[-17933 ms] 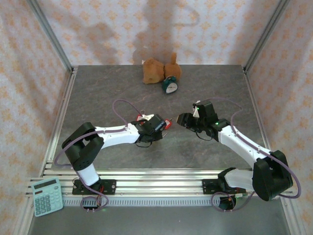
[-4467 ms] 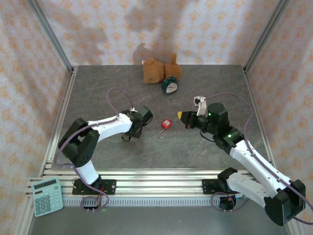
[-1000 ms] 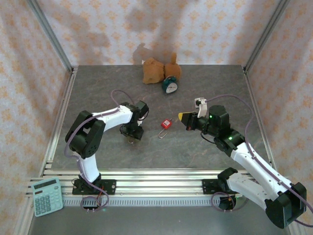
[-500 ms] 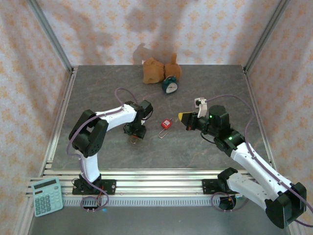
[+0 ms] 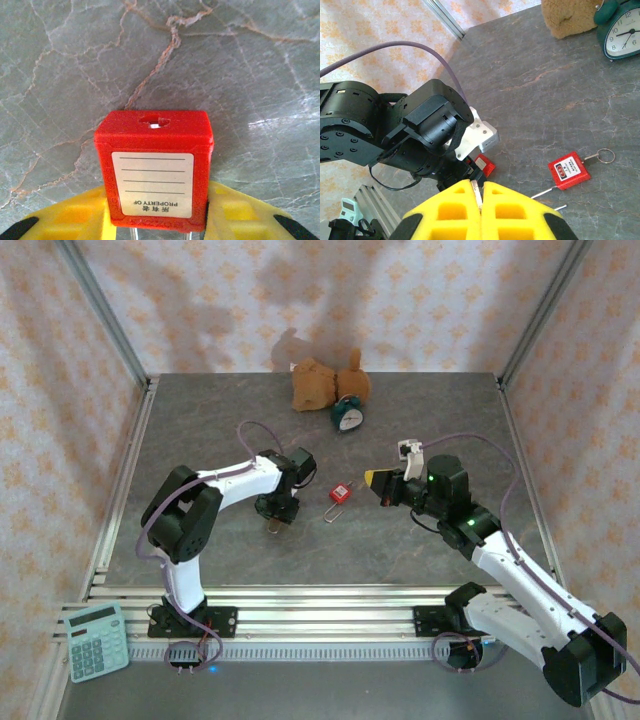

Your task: Unlock with the key

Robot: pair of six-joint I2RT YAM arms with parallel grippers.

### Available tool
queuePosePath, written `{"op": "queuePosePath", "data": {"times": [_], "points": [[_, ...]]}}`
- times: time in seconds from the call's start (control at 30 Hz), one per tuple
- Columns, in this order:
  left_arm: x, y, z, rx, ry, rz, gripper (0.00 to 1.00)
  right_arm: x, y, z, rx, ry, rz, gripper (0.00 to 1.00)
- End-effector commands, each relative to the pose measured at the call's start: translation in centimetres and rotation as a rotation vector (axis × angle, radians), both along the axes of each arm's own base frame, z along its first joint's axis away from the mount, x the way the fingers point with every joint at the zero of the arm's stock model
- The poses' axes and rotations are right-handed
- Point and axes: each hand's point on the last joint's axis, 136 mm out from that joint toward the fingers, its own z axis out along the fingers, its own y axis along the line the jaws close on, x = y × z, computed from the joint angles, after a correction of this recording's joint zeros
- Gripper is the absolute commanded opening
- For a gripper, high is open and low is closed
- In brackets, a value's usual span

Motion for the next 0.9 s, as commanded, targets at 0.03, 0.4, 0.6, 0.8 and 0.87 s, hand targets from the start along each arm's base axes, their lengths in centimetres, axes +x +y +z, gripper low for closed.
{"op": "queuePosePath", "data": {"times": [0.03, 0.4, 0.6, 0.8, 0.87], "points": [[0.0, 1.2, -0.4, 0.059, -0.041, -0.017, 0.36, -0.1, -0.1, 0.6, 0.006, -0.034, 0.0, 0.03], [2.5, -5.0, 6.1, -0.202, -0.417, -0.172, 0.31, -0.1, 0.2, 0.9, 0.037, -0.018, 0.002, 0.03], [2.7, -8.1, 10.1, -0.391, -0.688, -0.258, 0.32, -0.2, 0.6, 1.2, 0.076, -0.005, 0.006, 0.03], [1.6, -10.3, 13.8, -0.432, -0.941, -0.371, 0.3, -0.4, 1.8, 1.3, 0.058, -0.018, 0.003, 0.03], [1.1, -11.0, 14.6, -0.407, -0.984, -0.415, 0.29, -0.4, 2.1, 1.4, 0.052, -0.029, -0.008, 0.03]]}}
